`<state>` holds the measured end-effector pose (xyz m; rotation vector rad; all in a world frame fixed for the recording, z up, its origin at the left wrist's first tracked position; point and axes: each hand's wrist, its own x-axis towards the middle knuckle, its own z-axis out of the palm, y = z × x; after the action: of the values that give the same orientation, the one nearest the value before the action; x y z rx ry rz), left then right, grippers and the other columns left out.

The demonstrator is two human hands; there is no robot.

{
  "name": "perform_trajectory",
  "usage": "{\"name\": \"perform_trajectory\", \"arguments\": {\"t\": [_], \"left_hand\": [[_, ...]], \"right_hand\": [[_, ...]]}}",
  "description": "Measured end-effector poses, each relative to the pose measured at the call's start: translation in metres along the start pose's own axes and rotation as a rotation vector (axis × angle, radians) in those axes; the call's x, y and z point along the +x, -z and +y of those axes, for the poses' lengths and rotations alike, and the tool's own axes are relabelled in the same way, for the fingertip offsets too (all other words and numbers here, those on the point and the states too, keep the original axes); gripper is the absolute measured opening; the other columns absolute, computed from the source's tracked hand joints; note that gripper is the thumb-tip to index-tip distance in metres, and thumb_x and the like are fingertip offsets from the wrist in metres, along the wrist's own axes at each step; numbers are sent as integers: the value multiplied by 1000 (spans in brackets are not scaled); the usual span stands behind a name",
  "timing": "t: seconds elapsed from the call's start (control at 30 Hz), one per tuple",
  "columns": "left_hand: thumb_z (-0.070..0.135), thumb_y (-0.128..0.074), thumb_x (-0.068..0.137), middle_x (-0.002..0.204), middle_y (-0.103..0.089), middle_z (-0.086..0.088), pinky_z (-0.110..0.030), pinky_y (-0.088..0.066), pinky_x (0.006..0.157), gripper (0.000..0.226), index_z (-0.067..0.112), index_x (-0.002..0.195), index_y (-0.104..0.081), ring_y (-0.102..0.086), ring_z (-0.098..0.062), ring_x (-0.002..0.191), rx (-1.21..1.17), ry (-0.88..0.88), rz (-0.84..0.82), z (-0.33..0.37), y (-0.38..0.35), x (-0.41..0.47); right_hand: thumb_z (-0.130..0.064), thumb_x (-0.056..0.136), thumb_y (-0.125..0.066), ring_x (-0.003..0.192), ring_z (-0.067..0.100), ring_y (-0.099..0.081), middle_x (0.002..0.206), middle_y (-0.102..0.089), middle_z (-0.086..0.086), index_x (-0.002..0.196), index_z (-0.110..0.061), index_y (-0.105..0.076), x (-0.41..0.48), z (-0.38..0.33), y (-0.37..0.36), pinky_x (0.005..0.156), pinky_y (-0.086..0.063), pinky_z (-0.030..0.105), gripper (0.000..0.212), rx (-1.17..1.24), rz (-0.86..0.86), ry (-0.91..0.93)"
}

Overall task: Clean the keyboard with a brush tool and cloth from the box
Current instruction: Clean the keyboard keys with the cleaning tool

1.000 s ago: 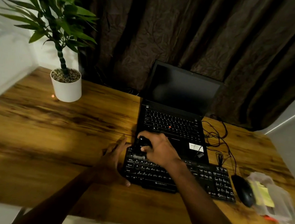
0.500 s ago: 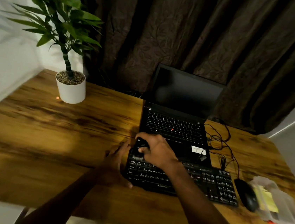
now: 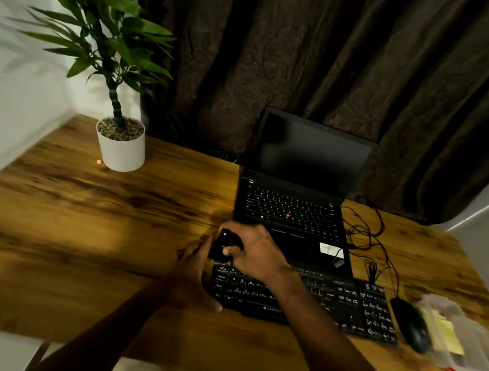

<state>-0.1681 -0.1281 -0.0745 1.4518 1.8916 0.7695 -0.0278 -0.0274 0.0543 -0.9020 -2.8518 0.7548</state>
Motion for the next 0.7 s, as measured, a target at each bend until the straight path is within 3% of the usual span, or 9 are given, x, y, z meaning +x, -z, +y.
{"name": "perform_trajectory", "arguments": {"t": [0.17, 0.27, 0.33, 0.43, 0.53, 0.63, 0.7], "left_hand": [[68, -92, 33, 157, -16, 28, -44, -8, 116, 167, 40, 154, 19, -4, -9, 149, 7, -58, -19, -1, 2, 0], [79, -87, 26, 163, -18, 18, -51, -10, 120, 165, 52, 150, 18, -8, -17, 151, 0, -37, 9, -6, -2, 2], [80, -86, 24, 162, -23, 12, -53, -15, 118, 161, 60, 146, 17, -12, -22, 150, 8, -14, 15, -8, -2, 2], [70, -92, 28, 162, -25, 9, -46, -15, 116, 165, 51, 151, 17, -8, -18, 150, -26, -27, -15, -3, 0, 1], [70, -93, 25, 161, -24, 0, -54, -17, 119, 169, 52, 151, 19, -9, -23, 150, -50, 3, 4, -1, 1, 2], [77, -86, 26, 161, -25, 7, -56, -12, 120, 161, 61, 142, 24, -7, -18, 151, -5, -24, -12, -2, 2, 0], [78, -85, 29, 162, -24, 14, -51, -9, 118, 154, 68, 133, 28, -6, -12, 150, 17, -59, -24, 0, 4, -1]], "right_hand": [[-14, 86, -70, 96, 18, -65, 106, -67, 1, 122, -40, -54, -9, 15, 14, 85, -58, 40, 47, -111, 13, -68], [-13, 89, -67, 109, 21, -59, 115, -63, 5, 131, -33, -55, -13, 17, 23, 96, -51, 38, 48, -215, -12, -102], [-15, 90, -67, 109, 22, -58, 115, -63, 7, 132, -32, -54, -10, 12, 18, 95, -50, 36, 47, -212, 4, -79], [-18, 86, -68, 104, 24, -61, 109, -64, 6, 126, -41, -49, -5, 1, -1, 89, -54, 39, 50, -141, 4, -39], [-18, 86, -69, 99, 22, -63, 106, -65, 4, 124, -42, -48, -3, -1, -7, 85, -57, 39, 49, -65, 15, -27], [-15, 86, -70, 90, 16, -65, 98, -67, -2, 118, -40, -54, -9, 7, 4, 78, -60, 39, 44, -32, 27, -29], [-12, 85, -71, 92, 14, -64, 98, -65, -5, 116, -38, -57, -14, 14, 13, 81, -59, 39, 43, -68, 17, -59]]}}
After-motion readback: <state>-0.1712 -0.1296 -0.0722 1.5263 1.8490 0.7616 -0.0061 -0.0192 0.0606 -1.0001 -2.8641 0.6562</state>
